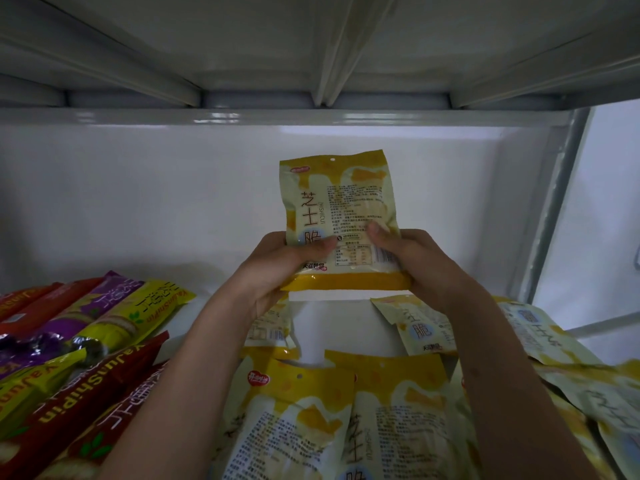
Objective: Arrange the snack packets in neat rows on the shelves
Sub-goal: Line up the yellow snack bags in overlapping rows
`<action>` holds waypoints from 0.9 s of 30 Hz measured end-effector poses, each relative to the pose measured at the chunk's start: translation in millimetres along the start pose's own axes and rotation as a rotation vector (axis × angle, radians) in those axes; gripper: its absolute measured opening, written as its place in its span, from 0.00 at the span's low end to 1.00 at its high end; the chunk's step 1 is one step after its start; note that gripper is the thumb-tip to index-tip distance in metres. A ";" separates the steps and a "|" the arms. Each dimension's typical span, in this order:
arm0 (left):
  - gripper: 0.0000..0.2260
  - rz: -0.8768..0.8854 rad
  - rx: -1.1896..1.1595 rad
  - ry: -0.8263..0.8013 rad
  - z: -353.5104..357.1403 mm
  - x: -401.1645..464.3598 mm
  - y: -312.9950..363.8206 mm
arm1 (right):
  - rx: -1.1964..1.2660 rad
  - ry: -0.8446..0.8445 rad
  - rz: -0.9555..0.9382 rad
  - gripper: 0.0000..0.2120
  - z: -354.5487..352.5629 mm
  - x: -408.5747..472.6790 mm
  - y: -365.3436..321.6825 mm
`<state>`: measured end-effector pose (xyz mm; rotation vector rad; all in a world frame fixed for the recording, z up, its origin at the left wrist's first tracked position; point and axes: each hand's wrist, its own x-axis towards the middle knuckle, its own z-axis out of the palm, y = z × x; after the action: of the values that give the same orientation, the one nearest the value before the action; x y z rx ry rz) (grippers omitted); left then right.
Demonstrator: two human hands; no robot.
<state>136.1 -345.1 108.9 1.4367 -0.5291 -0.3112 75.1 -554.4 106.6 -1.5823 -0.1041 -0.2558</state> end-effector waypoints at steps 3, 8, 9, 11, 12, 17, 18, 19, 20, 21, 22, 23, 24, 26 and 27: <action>0.19 -0.018 -0.030 -0.014 2.1 0.4 0.6 | 0.006 0.067 -0.005 0.14 0.5 4.6 0.4; 0.14 0.011 -0.009 0.042 0.3 5.4 -5.6 | 0.004 -0.004 0.032 0.15 2.0 4.3 1.9; 0.14 0.005 -0.007 0.036 -0.4 6.0 -5.7 | -0.002 -0.022 0.017 0.14 1.9 3.0 1.9; 0.14 -0.018 -0.003 0.016 -0.4 6.3 -5.3 | -0.053 -0.020 -0.032 0.13 1.3 1.2 2.7; 0.14 -0.024 -0.001 0.005 0.2 6.2 -4.4 | -0.073 -0.006 -0.052 0.13 0.9 1.1 3.2; 0.15 -0.007 -0.062 0.010 3.7 2.0 -1.3 | -0.053 0.025 -0.063 0.16 4.9 2.9 3.4; 0.15 0.012 -0.070 0.029 4.1 1.3 -1.2 | -0.048 0.022 -0.062 0.16 6.3 2.8 2.7; 0.16 0.034 -0.071 0.048 4.4 1.0 -1.4 | -0.043 0.020 -0.061 0.16 7.1 2.8 2.4; 0.16 0.053 -0.068 0.062 4.5 0.9 -1.7 | -0.044 0.018 -0.062 0.16 7.4 3.1 2.3; 0.17 0.067 -0.063 0.070 4.6 0.8 -2.2 | -0.050 0.018 -0.063 0.17 7.5 3.8 2.1; 0.18 0.079 -0.054 0.075 4.5 0.7 -2.5 | -0.058 0.015 -0.062 0.17 7.5 4.1 2.1; 0.19 0.090 -0.042 0.078 3.8 0.8 -2.8 | -0.053 0.008 -0.057 0.17 7.7 4.8 2.3; 0.19 0.099 -0.029 0.079 3.1 1.2 -3.0 | -0.032 -0.002 -0.047 0.18 7.8 4.9 2.5; 0.20 0.111 -0.014 0.072 2.2 2.0 -3.4 | 0.023 -0.020 -0.046 0.19 9.0 3.6 1.8; 0.21 0.113 -0.014 0.064 1.8 2.5 -3.8 | 0.038 -0.021 -0.055 0.19 9.3 2.9 1.3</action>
<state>137.7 -348.4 105.6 1.3923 -0.5529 -0.1779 79.1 -545.4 105.9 -1.5460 -0.1678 -0.2786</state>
